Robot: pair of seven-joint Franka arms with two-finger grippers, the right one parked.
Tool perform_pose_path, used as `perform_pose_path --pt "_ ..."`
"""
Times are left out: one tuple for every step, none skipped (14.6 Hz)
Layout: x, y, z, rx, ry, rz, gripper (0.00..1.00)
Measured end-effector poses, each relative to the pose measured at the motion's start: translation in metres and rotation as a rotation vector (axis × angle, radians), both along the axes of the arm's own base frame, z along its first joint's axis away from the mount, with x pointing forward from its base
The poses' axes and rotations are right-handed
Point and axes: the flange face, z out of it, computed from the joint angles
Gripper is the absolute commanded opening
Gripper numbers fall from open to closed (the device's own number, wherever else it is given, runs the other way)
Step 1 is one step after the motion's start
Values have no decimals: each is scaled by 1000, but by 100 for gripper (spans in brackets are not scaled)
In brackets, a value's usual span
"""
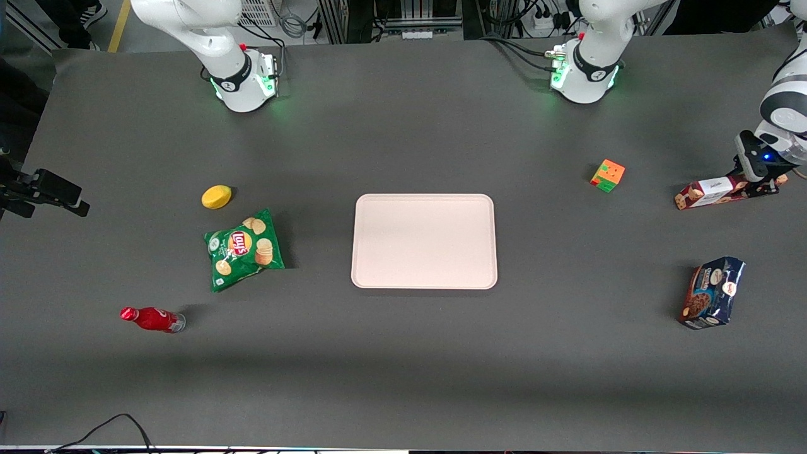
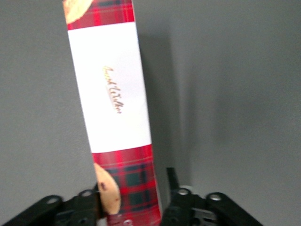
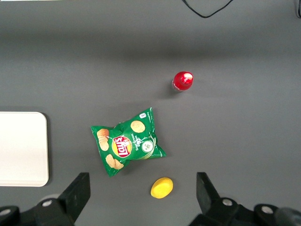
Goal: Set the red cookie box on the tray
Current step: 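Lift the box with the left gripper and carry it toward the tray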
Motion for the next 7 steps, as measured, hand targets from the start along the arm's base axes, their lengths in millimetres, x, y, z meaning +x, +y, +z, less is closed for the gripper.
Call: perform_pose_path --pt "1 1 1 2 -5 3 7" --pt "3 2 2 3 -11 9 0" --pt "5 4 4 4 -18 17 0" --pt "8 6 6 7 -28 26 0" --pt "12 9 8 11 -36 34 0" --pt "17 11 12 17 -46 45 0" --pt "24 14 18 24 -60 58 0"
